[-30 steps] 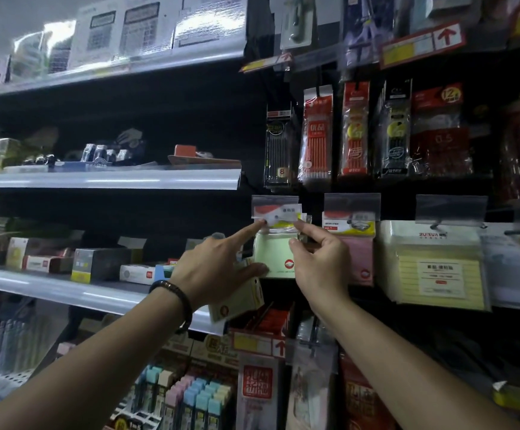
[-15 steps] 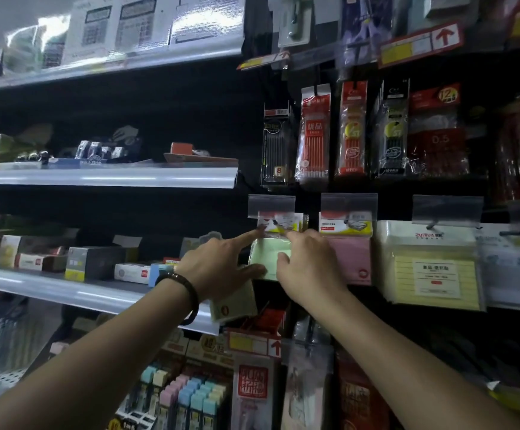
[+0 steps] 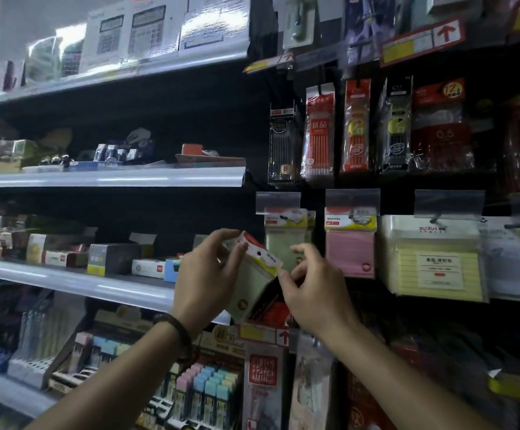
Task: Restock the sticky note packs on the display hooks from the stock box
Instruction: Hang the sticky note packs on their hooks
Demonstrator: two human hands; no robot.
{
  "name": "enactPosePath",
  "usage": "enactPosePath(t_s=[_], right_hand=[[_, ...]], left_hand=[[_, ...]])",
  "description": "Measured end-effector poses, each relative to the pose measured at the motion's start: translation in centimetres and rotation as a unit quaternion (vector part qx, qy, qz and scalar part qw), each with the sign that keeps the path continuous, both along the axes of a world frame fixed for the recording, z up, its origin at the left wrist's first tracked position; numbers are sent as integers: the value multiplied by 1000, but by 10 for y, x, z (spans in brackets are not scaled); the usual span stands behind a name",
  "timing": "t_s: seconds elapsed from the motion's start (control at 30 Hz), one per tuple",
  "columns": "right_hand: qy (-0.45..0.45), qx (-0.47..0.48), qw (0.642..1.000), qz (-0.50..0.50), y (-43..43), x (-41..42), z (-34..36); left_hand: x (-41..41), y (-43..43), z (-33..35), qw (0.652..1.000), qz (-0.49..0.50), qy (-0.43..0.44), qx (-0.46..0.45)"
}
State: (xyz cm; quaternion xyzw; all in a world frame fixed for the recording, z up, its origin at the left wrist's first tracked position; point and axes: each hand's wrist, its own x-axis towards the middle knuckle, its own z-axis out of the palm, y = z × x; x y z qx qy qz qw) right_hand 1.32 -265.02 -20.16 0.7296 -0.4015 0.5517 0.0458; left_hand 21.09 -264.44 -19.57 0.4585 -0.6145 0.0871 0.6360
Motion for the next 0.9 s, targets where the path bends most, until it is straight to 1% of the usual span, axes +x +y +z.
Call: enactPosePath(t_s=[0.1, 0.17, 0.23, 0.27, 0.33, 0.43, 0.57, 0.63, 0.73, 0.8, 0.9], right_hand=[[-77, 4, 994, 72, 10, 3, -17], [-152, 34, 975, 159, 20, 7, -22], [-210, 46, 951, 223, 27, 11, -23], [-224, 44, 944, 237, 28, 13, -23], [-235, 34, 944, 228, 23, 17, -22], [-240, 28, 954, 176, 11, 15, -19], [-211, 14, 966, 149, -6, 7, -6], [-208, 5, 967, 146, -13, 7, 1], [-218, -11, 966, 139, -21, 9, 8], [-226, -34, 965, 131, -26, 11, 13], [-231, -60, 963, 127, -31, 15, 21]], left_hand=[[-10, 6, -11, 993, -59, 94, -51], [-17, 8, -14, 984, -68, 142, -89], [-24, 9, -17, 981, -66, 147, -106], [-27, 9, -19, 982, -70, 145, -103], [-31, 8, -23, 982, -85, 143, -88], [-31, 5, -26, 983, -137, 120, -34], [-21, 0, -17, 977, -197, 70, 30], [-17, -4, -9, 976, -205, 51, 52], [-14, -13, 1, 980, -193, 5, 43], [-14, -21, 7, 980, -195, 18, 31], [-18, -31, 14, 967, -236, 95, 28]])
